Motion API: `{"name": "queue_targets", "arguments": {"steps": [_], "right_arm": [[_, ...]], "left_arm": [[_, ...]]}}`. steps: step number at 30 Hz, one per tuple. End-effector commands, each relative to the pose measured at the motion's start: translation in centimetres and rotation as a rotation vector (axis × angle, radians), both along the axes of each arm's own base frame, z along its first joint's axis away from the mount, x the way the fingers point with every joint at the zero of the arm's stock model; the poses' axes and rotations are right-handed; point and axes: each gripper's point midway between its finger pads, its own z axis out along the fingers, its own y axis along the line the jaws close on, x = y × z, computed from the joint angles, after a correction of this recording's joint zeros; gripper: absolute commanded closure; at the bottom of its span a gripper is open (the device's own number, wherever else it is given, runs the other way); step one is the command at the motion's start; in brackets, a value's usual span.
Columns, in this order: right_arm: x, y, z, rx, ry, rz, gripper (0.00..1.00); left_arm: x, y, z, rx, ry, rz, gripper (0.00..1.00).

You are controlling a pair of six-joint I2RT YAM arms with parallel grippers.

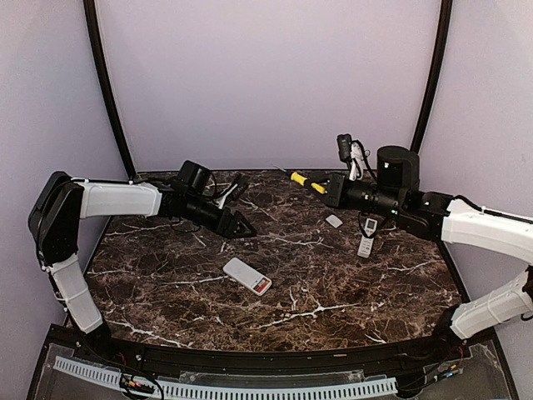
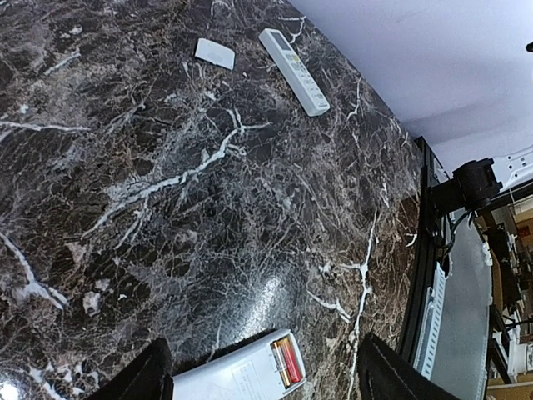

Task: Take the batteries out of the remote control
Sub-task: Pass from the left arm to the right, then hold the remote control without the battery cover at the center of the board.

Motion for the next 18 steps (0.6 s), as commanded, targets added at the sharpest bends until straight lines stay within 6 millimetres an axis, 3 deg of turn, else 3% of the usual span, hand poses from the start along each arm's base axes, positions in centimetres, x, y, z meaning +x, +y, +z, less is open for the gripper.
{"name": "queue_targets", "arguments": {"steps": [1, 8, 18], "right_arm": [[0.2, -1.2, 0.6, 0.022, -0.024, -0.037, 1.0], [0.5, -1.2, 0.1, 0.027, -0.012, -0.031, 1.0], [0.7, -0.8, -0.1, 0.037, 0.0, -0.015, 1.0]], "left_arm": [[-1.0, -0.4, -1.6, 0.076, 0.035, -0.054, 0.24], [-2.2, 0.2, -6.0, 0.209, 0.096, -0.086, 0.25], [-2.3, 0.5, -8.6, 0.297, 0.083, -0.09, 0.25]]}}
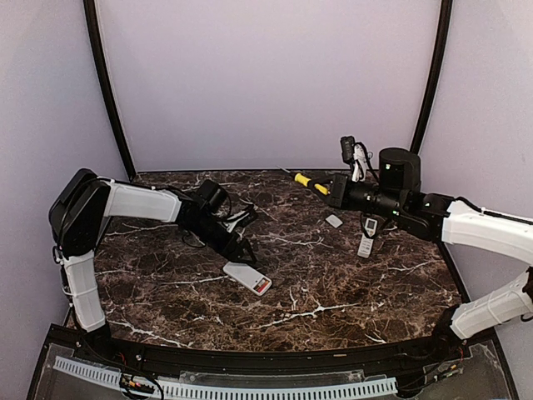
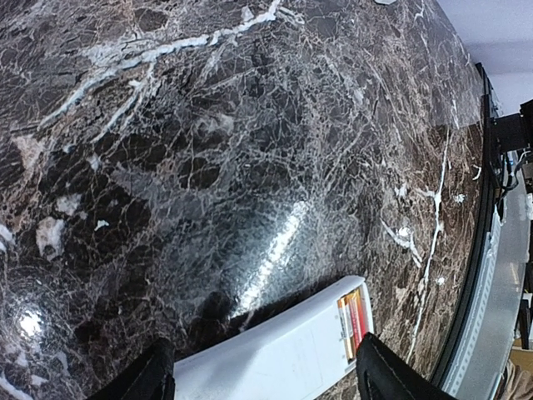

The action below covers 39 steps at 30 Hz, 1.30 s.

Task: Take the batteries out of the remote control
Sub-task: Hold the remote control without the battery cover at the center of the board.

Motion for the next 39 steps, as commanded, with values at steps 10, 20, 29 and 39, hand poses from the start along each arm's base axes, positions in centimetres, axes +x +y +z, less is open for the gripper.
{"name": "queue_targets", "arguments": {"steps": [10, 20, 29, 39], "right_arm": [[0.3, 0.3, 0.3, 0.037, -0.005, 0.01, 1.0], [0.2, 0.1, 0.2, 0.038, -0.001, 0.008, 1.0], [0.1, 0.1, 0.0, 0.039, 0.007, 0.007, 1.0], [0.1, 0.0, -0.2, 0.042, 0.02, 0.003, 1.0]], "left_arm": [[-1.4, 0.3, -1.6, 0.081, 0.008, -0.054, 0.25], [-4.4, 0.4, -1.5, 0.127, 0.007, -0.104, 0.26], [-6.7, 0.5, -0.6, 0.144, -0.016, -0.113, 0.27], [-6.9, 0.7, -1.1, 0.263, -0.162, -0.083, 0.25]]}}
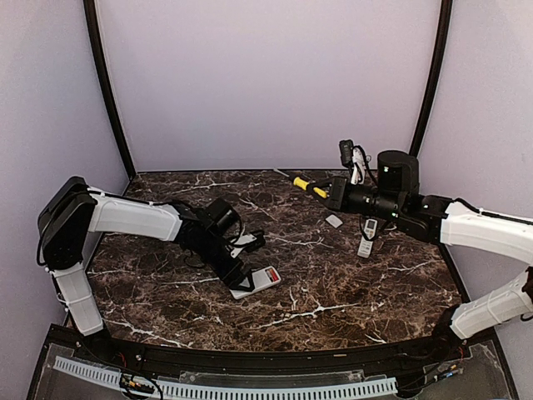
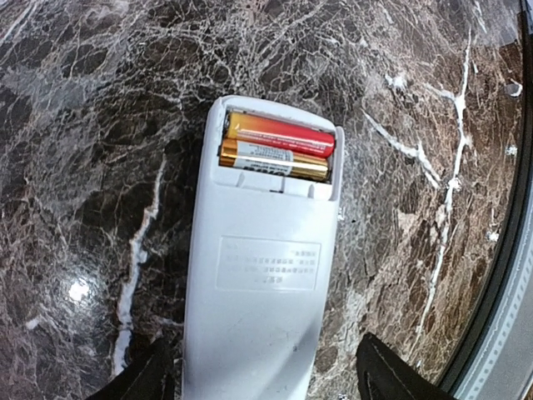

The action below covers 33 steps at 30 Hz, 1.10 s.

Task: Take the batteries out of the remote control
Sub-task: Hold the remote control without the battery cover at the center of the board.

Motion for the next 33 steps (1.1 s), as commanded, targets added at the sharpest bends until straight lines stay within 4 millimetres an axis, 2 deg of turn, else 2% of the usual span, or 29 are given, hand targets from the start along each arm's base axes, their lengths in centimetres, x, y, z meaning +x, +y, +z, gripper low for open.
{"name": "queue_targets", "arguments": {"steps": [1, 6, 11, 15, 19, 25, 28, 33], "right_arm": [[0.3, -0.2, 0.5, 0.027, -0.015, -0.009, 1.0], [0.4, -0.2, 0.3, 0.022, -0.012, -0.014, 1.0], [0.6, -0.1, 0.3, 0.018, -0.011, -0.011, 1.0], [0.7, -0.4, 0.2, -0.012, -0.014, -0.028, 1.0], [0.8, -0.9, 0.3, -0.04, -0.025, -0.045, 1.0], [1.3, -1.5, 0.0, -0.066, -0.02, -0.056, 1.0], [2.0, -2.5, -0.6, -0.099, 0.003, -0.068, 1.0], [2.5, -5.7, -2.9, -0.22, 0.092, -0.085, 1.0]], "left_arm": [[0.1, 0.7, 0.3, 0.084, -0.115, 0.03, 0.24], [-0.5, 0.6, 0.2, 0.113, -0.156, 0.033, 0.18], [-0.7, 1.3, -0.6, 0.161, -0.181, 0.023, 0.19], [-0.7, 1.6, -1.0, 0.198, -0.215, -0.005, 0.22], [-1.1, 1.4, -1.2, 0.202, -0.207, -0.033, 0.33], [-1.3, 1.1, -1.2, 0.19, -0.204, -0.057, 0.43], [-1.1, 0.9, -0.9, 0.188, -0.215, -0.066, 0.47], [0.2, 0.3, 0.1, 0.183, -0.288, -0.096, 0.52]]}}
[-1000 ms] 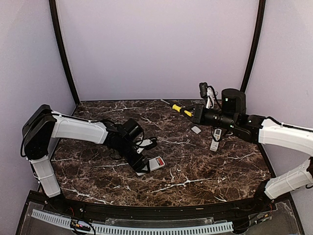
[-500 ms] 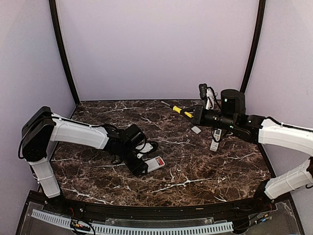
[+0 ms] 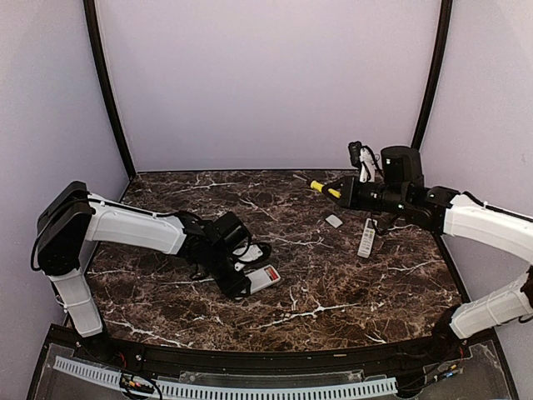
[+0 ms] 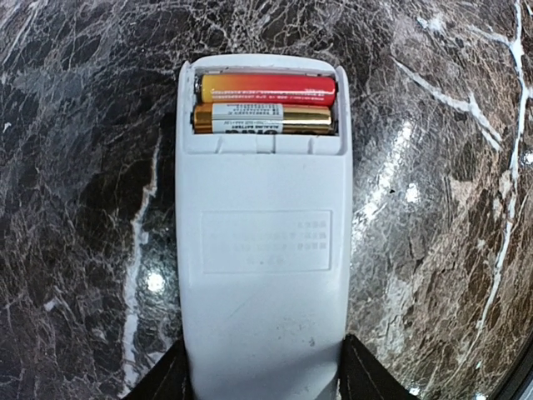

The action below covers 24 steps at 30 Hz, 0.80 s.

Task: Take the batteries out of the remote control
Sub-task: Hold the remote control without the battery cover at the center of the board.

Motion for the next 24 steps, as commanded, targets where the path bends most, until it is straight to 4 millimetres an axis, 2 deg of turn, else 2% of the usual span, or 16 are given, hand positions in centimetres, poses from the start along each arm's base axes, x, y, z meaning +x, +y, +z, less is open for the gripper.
{"name": "queue_targets", "arguments": {"steps": [1, 5, 11, 17, 24], "right_arm": [[0.2, -2.7, -1.2, -0.101, 0.066, -0.001, 1.0], [-1.1, -3.5, -3.4, -0.181, 0.155, 0.078, 1.0], [-4.8, -2.1, -5.4, -0.287, 0.235, 0.276, 1.0], [-7.0, -1.2, -8.2, -0.403, 0.349, 0.347, 1.0], [-7.9, 0.0, -8.7, -0.444, 0.394, 0.417, 1.0]], "left_arm": [[1.1, -0.7, 1.7, -0.007, -0.073, -0.05, 0.53], [1.3, -2.1, 2.0, -0.044, -0.083, -0.111, 0.54], [2.0, -3.1, 2.0, -0.057, -0.115, -0.163, 0.56], [1.7, -2.9, 1.4, -0.038, -0.103, -0.187, 0.59], [1.4, -3.0, 1.3, -0.041, -0.095, -0.207, 0.59]]}}
